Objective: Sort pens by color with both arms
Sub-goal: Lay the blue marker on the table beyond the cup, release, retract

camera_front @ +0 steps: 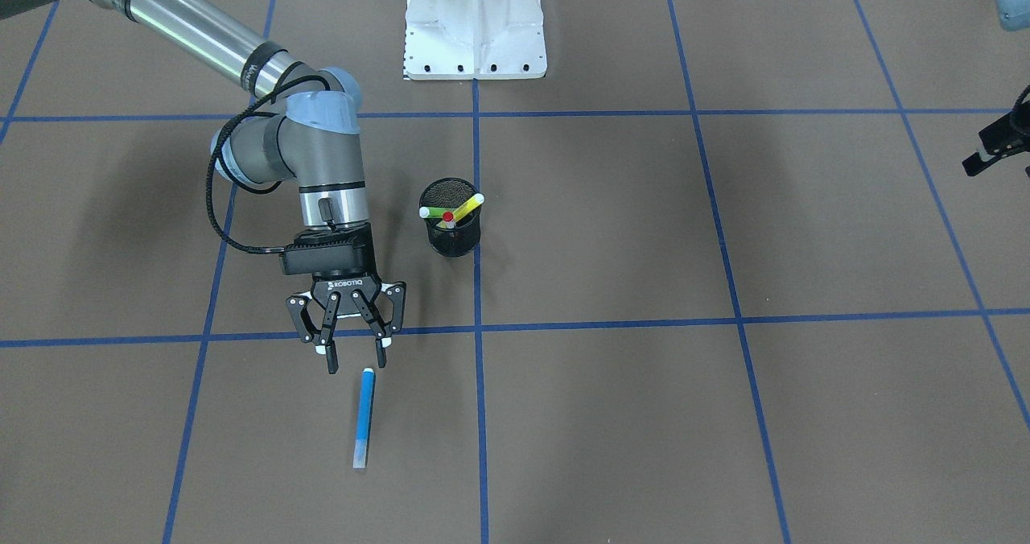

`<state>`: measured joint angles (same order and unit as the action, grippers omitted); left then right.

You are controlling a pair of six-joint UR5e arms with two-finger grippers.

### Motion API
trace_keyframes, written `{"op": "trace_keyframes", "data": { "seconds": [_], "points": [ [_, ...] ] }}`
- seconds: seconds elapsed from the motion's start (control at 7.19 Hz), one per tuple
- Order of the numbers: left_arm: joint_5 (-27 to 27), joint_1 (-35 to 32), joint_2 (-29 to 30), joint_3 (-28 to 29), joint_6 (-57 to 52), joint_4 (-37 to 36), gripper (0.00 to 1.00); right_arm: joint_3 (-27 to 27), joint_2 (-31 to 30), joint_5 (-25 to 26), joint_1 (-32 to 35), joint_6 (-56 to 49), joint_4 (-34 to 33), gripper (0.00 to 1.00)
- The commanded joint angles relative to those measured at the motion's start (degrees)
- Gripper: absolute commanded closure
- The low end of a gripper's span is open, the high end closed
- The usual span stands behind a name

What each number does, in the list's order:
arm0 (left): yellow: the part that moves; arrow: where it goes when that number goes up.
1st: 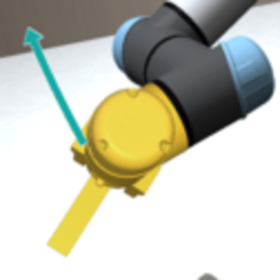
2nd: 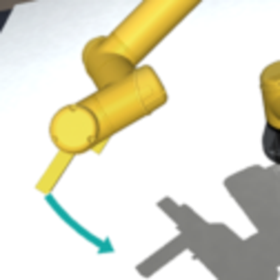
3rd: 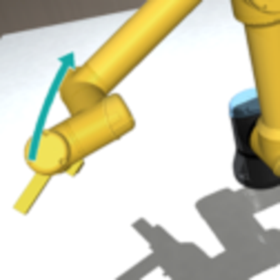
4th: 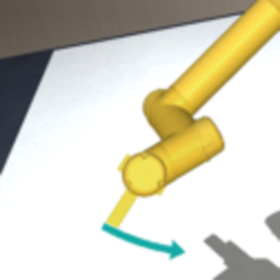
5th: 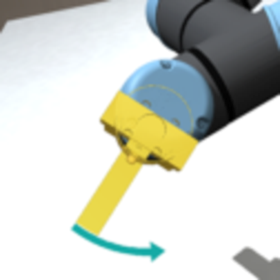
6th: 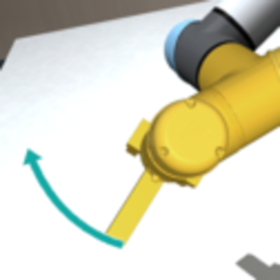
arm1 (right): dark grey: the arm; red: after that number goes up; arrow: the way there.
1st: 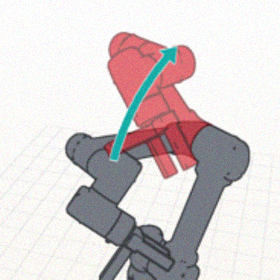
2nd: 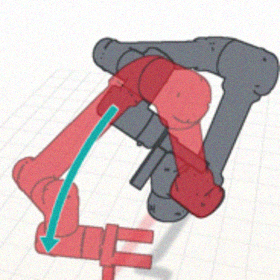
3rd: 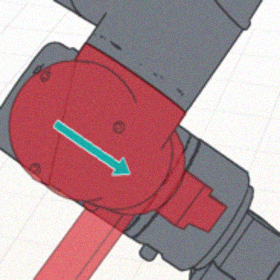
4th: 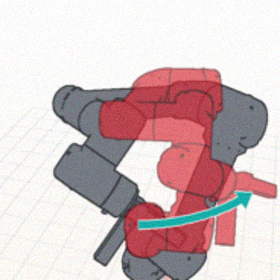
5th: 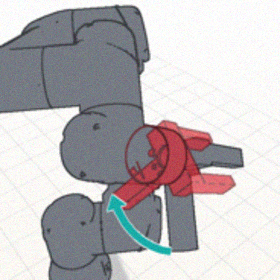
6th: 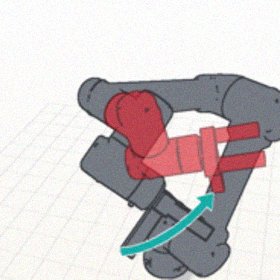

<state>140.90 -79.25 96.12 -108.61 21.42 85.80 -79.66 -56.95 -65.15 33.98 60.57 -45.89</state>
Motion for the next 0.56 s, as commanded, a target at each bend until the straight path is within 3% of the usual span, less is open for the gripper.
{"op": "trace_keyframes", "data": {
  "seconds": [0.0,0.28,0.42],
  "points": [
    [-5.4,8.7,5.9,-5.0,11.4,-0.5,0.01,-7.4,-8.1,-17.3,10.2,-0.1,-0.2,0.14],
    [-10.4,18.8,13.5,-7.2,29.8,-2.0,0.01,-9.4,-14.0,-38.5,23.4,-0.8,-1.5,0.1],
    [-18.0,26.3,17.9,-9.1,37.4,-7.0,0.0,-9.3,-16.8,-48.0,29.1,-4.3,-1.6,0.1]
  ]
}}
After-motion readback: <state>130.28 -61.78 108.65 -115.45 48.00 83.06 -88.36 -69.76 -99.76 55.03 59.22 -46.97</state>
